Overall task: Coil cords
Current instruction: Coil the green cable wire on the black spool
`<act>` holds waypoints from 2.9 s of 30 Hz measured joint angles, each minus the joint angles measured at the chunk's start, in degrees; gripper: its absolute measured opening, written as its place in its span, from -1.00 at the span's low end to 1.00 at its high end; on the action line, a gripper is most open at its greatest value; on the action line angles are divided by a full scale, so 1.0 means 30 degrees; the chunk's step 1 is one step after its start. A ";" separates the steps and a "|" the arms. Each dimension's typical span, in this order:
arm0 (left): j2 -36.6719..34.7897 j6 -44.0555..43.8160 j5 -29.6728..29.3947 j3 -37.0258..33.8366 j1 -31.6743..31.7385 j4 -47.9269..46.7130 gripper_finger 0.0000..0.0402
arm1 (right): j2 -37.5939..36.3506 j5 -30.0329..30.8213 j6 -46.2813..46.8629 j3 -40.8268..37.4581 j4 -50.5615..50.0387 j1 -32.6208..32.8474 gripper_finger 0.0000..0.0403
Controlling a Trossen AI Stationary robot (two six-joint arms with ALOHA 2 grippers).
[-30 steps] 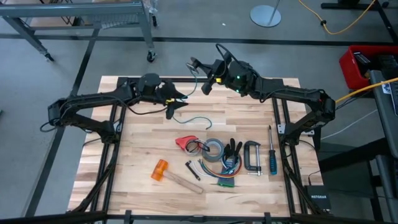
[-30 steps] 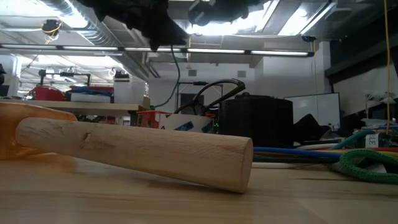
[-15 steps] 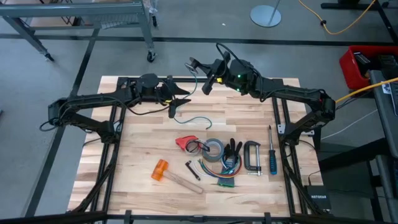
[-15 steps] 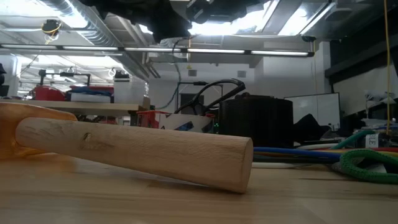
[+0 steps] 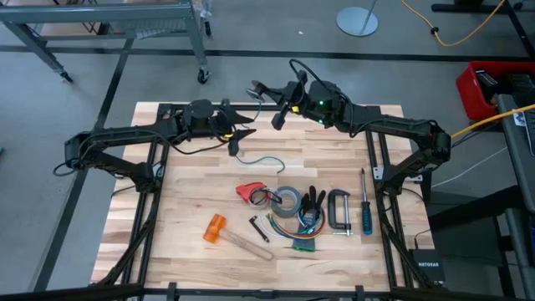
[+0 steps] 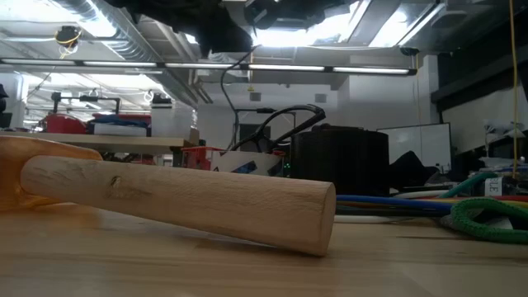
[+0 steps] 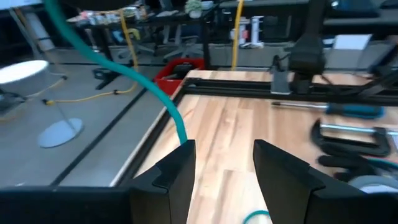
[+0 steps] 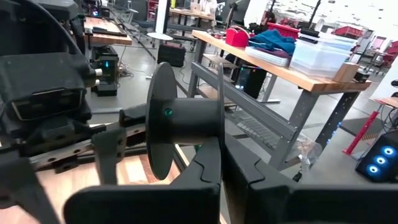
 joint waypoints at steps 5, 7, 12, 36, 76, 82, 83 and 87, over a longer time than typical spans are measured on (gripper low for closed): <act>0.0000 0.0586 -0.1543 0.0000 0.0000 -0.0761 -0.23 | 0.0000 -0.0014 0.0039 0.0007 -0.0180 0.0000 -1.00; 0.0000 0.0602 -0.1943 0.0000 0.0000 -0.1202 -0.23 | 0.0000 -0.0014 0.0053 0.0007 -0.0177 0.0000 -1.00; 0.0000 0.0588 -0.2291 -0.0007 0.0000 -0.1752 -0.23 | 0.0000 -0.0376 0.0775 0.0007 -0.0098 0.0000 -1.00; 0.0948 -0.0871 -0.2653 -0.0007 -0.0136 -0.1100 -0.97 | 0.0704 -0.1206 0.1927 0.0029 0.2123 0.0022 -1.00; 0.2114 -0.1293 -0.2420 0.1479 -0.0044 -0.2660 -1.00 | 0.4058 0.1108 -0.0994 0.0007 -0.4495 0.0022 -1.00; 0.1463 -0.1399 -0.2690 0.1479 0.0393 -0.3396 -1.00 | 0.4007 -0.0327 -0.0809 0.0007 -0.5396 0.0015 -1.00; 0.1399 -0.1401 -0.2743 0.1479 0.0482 -0.3646 -1.00 | 0.4007 -0.0548 -0.0608 0.0007 -0.5442 0.0015 -1.00; 0.1326 -0.1445 -0.2781 0.1479 0.0769 -0.4545 -1.00 | 0.3698 -0.1357 -0.0318 0.0007 -0.5920 0.0000 -1.00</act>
